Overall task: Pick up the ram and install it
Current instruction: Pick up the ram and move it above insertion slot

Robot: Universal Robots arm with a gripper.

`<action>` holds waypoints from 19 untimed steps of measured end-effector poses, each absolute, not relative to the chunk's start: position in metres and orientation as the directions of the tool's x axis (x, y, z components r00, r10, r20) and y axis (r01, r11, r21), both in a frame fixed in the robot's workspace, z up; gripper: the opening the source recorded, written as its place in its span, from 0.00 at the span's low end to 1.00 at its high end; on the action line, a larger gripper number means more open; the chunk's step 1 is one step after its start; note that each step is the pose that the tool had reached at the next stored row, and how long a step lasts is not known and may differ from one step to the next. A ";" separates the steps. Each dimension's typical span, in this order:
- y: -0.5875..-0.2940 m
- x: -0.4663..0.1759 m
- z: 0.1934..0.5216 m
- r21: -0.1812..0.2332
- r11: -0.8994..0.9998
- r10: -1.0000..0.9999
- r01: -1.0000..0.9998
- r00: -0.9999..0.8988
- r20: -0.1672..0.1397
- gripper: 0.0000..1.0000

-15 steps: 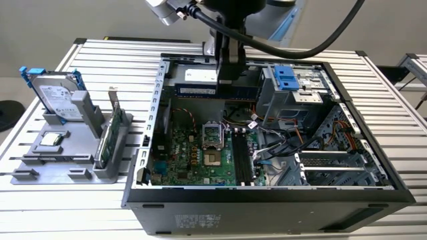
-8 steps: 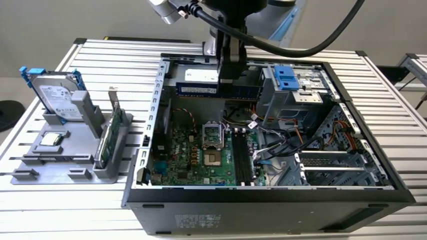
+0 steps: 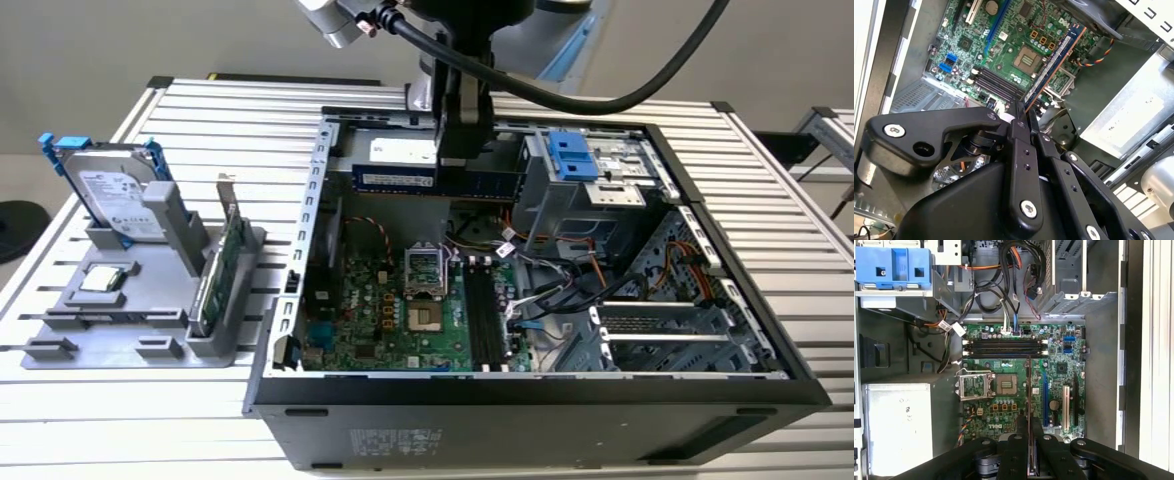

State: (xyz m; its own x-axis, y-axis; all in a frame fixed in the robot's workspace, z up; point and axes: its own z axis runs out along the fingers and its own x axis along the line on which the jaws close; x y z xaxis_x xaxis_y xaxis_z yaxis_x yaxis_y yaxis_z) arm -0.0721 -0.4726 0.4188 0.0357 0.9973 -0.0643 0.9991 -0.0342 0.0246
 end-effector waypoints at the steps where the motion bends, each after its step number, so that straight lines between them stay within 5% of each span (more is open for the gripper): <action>1: -0.473 -0.072 0.419 0.025 -0.034 0.997 0.999 0.036 -0.064 0.00; 19: -0.473 -0.072 0.419 0.025 -0.034 0.997 0.999 0.036 -0.065 0.00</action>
State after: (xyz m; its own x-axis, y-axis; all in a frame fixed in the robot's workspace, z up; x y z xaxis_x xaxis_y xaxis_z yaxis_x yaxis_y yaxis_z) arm -0.0721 -0.4726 0.4189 0.0357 0.9972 -0.0652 0.9991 -0.0341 0.0246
